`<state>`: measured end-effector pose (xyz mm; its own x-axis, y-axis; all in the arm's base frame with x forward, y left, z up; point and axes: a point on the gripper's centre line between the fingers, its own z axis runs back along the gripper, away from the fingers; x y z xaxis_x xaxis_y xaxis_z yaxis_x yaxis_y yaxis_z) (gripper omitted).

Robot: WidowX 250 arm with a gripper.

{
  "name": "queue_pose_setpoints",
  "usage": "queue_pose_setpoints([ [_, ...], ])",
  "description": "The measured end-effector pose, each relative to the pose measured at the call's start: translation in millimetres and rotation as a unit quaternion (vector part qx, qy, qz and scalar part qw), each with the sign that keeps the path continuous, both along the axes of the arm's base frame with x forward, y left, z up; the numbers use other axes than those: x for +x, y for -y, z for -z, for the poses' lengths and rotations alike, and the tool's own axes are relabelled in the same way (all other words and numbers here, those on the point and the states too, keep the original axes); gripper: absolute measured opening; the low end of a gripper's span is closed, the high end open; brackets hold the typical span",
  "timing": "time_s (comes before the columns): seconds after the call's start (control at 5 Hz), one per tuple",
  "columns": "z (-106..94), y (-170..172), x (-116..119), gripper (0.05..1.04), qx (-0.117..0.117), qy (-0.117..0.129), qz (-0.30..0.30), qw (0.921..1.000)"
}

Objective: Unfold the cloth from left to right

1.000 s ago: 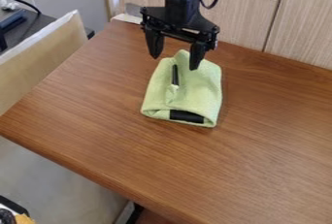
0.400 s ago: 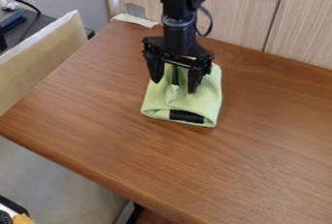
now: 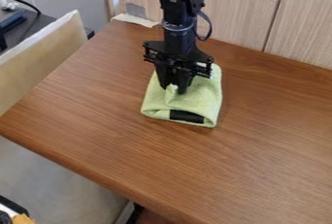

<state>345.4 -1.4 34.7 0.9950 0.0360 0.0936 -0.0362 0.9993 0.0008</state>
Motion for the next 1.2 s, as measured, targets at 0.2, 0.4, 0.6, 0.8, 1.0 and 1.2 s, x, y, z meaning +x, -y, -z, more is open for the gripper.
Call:
queue_pose_setpoints([
  [0.2,-0.2,0,1,0.170,0.001,0.001,0.003,1.0000],
  [0.4,-1.8,0,2,0.089,0.000,0.002,-0.002,1.0000],
  [0.6,-8.6,1,7,0.084,0.004,0.003,-0.011,0.9999],
  [0.8,-30.8,11,16,0.084,0.031,-0.005,-0.021,0.9993],
  [1.0,-45.3,41,27,0.084,0.016,0.019,0.002,0.9997],
  [1.2,-55.5,70,36,0.084,-0.007,0.043,0.022,0.9988],
])
